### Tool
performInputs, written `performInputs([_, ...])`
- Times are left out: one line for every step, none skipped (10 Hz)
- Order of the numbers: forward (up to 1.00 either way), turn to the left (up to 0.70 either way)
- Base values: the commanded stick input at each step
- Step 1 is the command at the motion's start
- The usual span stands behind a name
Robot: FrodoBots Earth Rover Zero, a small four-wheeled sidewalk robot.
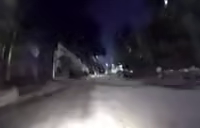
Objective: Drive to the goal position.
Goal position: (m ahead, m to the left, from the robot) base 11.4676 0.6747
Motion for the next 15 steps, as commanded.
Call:
performInputs([0.85,0.02])
performInputs([0.85,0.02])
performInputs([0.85,0.02])
performInputs([0.85,0.02])
performInputs([0.85,-0.20])
performInputs([0.85,-0.32])
performInputs([0.85,-0.32])
performInputs([0.85,-0.11])
performInputs([0.85,0.02])
performInputs([0.85,0.02])
performInputs([0.85,0.02])
performInputs([0.85,0.02])
performInputs([0.85,0.02])
performInputs([0.85,0.02])
performInputs([0.85,0.02])
